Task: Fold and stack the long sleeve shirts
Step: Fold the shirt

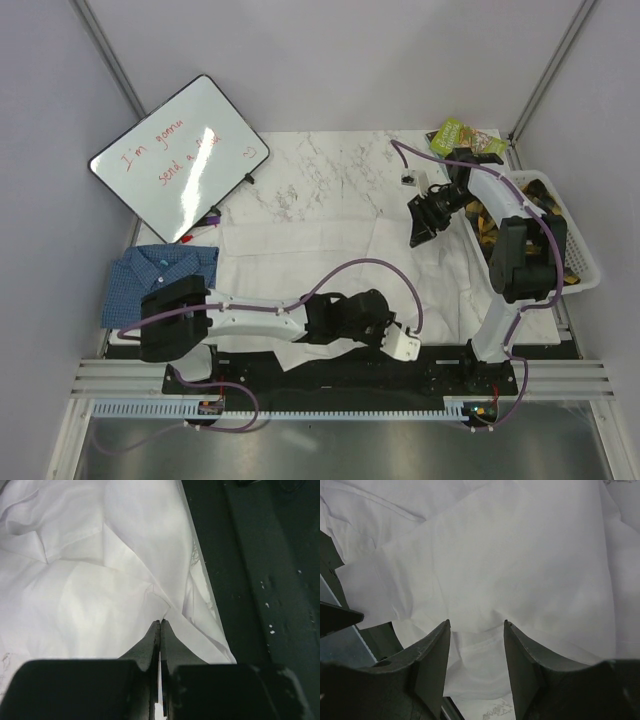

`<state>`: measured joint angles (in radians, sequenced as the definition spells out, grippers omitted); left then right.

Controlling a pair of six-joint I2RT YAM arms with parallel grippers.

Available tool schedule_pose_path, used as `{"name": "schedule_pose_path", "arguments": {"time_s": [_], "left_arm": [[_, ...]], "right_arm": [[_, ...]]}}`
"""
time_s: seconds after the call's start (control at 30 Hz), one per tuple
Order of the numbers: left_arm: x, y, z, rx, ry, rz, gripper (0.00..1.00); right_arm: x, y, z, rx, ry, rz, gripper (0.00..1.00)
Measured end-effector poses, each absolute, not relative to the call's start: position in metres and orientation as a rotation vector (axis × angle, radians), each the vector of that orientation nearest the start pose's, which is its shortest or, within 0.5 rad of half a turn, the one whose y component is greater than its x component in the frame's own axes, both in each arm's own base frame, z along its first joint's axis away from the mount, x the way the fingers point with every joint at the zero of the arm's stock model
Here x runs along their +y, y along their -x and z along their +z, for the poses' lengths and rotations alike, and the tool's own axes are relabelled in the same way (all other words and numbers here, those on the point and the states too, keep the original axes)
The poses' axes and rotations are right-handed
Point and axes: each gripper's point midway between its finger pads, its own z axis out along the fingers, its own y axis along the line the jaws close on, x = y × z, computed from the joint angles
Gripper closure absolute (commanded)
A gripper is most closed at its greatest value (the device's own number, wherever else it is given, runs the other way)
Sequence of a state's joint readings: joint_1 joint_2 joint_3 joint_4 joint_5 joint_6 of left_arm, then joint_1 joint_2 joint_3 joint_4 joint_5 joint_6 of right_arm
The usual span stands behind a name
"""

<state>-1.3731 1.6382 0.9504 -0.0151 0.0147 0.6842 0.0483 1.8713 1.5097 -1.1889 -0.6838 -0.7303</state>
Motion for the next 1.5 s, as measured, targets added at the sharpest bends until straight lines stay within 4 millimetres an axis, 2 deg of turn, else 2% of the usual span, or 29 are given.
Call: {"name": "schedule_pose_path", "arguments": {"time_s": [0.07, 0.13, 0.3, 0.37, 0.4, 0.6, 0.8, 0.87, 1.07, 1.23, 1.5], "left_arm": [[-0.419, -0.105, 0.092, 1.211, -1.987, -0.409, 0.98], [-0.415, -0.094, 0.113, 1.220, -1.992, -0.463, 0.98], [-0.401, -0.043, 0.203, 1.092, -1.966, -0.676, 0.98], [-0.389, -0.024, 0.223, 1.050, -1.974, -0.752, 0.98], [-0.383, -0.017, 0.227, 1.043, -1.988, -0.783, 0.98], [-0.360, 0.012, 0.227, 1.069, -2.097, -0.931, 0.98], [-0.362, 0.031, 0.264, 0.999, -2.079, -1.069, 0.98], [-0.354, 0.040, 0.267, 0.984, -2.104, -1.125, 0.98], [-0.341, 0.046, 0.268, 0.988, -2.119, -1.160, 0.98], [-0.328, 0.043, 0.258, 1.026, -2.133, -1.142, 0.98], [-0.300, 0.032, 0.228, 1.125, -2.181, -1.052, 0.98]], "right_arm": [[0.104, -0.320, 0.110, 2.534, 1.050, 0.905, 0.44], [0.101, -0.328, 0.116, 2.516, 1.043, 0.886, 0.43], [0.098, -0.349, 0.136, 2.452, 1.031, 0.831, 0.43], [0.100, -0.353, 0.141, 2.434, 1.023, 0.835, 0.43], [0.101, -0.353, 0.142, 2.429, 1.019, 0.841, 0.44], [0.102, -0.350, 0.133, 2.451, 1.009, 0.874, 0.46], [0.098, -0.335, 0.107, 2.527, 1.001, 0.881, 0.47], [0.090, -0.343, 0.094, 2.548, 0.997, 0.798, 0.48], [0.085, -0.358, 0.085, 2.555, 0.972, 0.727, 0.53], [0.074, -0.370, 0.086, 2.569, 0.970, 0.618, 0.55], [0.052, -0.379, 0.090, 2.601, 0.966, 0.451, 0.61]]}}
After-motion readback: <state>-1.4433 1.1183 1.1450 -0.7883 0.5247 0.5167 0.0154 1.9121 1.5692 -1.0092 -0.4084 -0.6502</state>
